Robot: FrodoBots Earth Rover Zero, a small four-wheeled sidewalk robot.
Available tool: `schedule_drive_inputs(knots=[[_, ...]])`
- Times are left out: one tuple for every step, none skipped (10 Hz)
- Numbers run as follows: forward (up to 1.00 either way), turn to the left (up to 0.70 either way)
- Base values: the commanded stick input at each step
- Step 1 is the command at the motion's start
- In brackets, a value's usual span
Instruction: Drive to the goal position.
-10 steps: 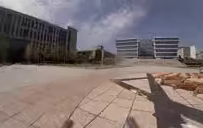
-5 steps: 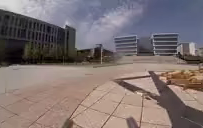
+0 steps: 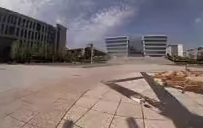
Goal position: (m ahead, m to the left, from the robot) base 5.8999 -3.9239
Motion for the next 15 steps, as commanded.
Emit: schedule_drive_inputs(knots=[[0.70, -0.11], [0.70, -0.20], [0.70, -0.29], [0.70, -0.32], [0.70, -0.17], [0.70, -0.07], [0.70, -0.06], [0.70, -0.04], [0.70, 0.00], [0.70, 0.00], [0.70, 0.00], [0.70, 0.00], [0.70, 0.00], [0.70, 0.00], [0.70, 0.00]])
